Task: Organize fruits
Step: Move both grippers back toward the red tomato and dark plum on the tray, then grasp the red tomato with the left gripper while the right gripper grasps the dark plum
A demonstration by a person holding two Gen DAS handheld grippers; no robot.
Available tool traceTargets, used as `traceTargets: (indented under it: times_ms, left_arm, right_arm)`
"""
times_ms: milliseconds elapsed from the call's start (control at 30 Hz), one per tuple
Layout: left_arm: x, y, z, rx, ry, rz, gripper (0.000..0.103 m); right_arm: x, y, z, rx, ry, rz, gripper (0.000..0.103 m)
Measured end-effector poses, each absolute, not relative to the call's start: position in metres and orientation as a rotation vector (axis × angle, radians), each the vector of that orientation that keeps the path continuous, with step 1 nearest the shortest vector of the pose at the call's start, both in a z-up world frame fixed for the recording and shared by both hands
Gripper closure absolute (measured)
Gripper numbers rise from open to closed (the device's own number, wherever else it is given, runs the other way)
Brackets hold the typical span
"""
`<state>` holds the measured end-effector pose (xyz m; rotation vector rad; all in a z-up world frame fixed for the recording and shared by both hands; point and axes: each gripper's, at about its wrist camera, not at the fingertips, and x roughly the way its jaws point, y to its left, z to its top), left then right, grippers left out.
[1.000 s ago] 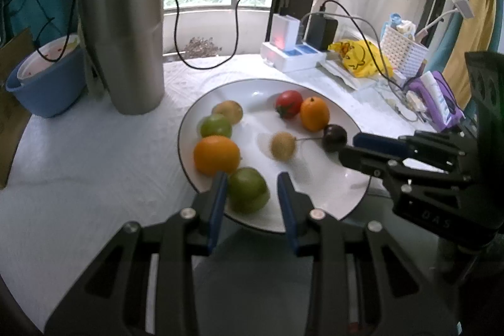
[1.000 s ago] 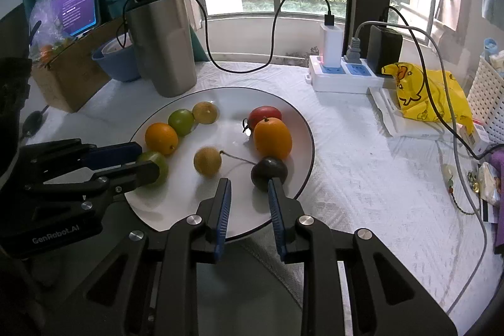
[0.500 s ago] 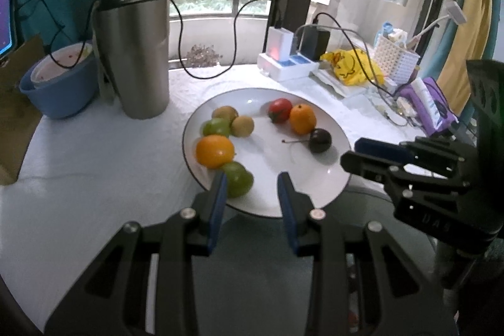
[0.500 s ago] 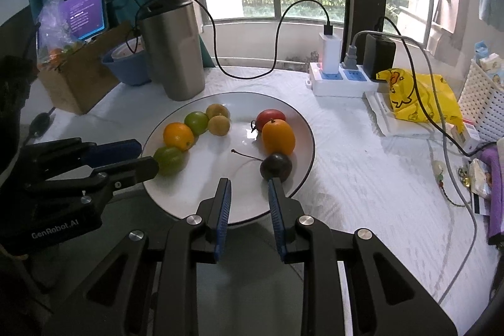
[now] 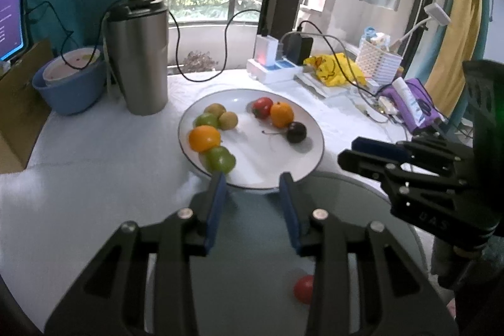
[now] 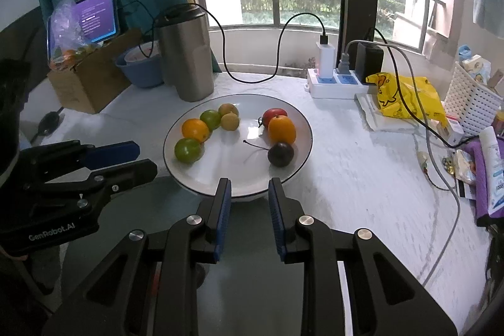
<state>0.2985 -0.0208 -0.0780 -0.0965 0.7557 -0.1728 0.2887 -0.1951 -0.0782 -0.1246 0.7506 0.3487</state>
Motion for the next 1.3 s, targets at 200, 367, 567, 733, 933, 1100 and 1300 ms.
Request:
traceTargets:
  times_ms: [200, 367, 567, 733, 933, 1100, 1300]
  left_arm:
    - [0.284, -0.023, -0.075, -0.100, 0.746, -0.180, 0.062]
    - [0.271, -0.025, -0.076, -0.109, 0.743, -0.186, 0.060]
    - [0.257, -0.031, -0.079, -0.105, 0.753, -0.200, 0.060]
    - [0.245, -0.036, -0.083, -0.104, 0.764, -0.207, 0.060]
    - [0.234, -0.051, -0.094, -0.092, 0.786, -0.220, 0.060]
    - [0.229, -0.065, -0.103, -0.087, 0.807, -0.221, 0.060]
    - [0.227, -0.068, -0.112, -0.082, 0.837, -0.199, 0.060]
  right_arm:
    - [0.273, -0.195, -0.074, -0.126, 0.744, 0.346, 0.077]
    - [0.259, -0.192, -0.075, -0.136, 0.747, 0.348, 0.077]
    - [0.244, -0.195, -0.076, -0.131, 0.749, 0.336, 0.077]
    - [0.232, -0.197, -0.079, -0.128, 0.750, 0.333, 0.077]
    - [0.218, -0.202, -0.084, -0.117, 0.753, 0.336, 0.077]
    - [0.209, -0.208, -0.091, -0.114, 0.767, 0.346, 0.077]
    - [0.203, -0.219, -0.099, -0.096, 0.775, 0.354, 0.077]
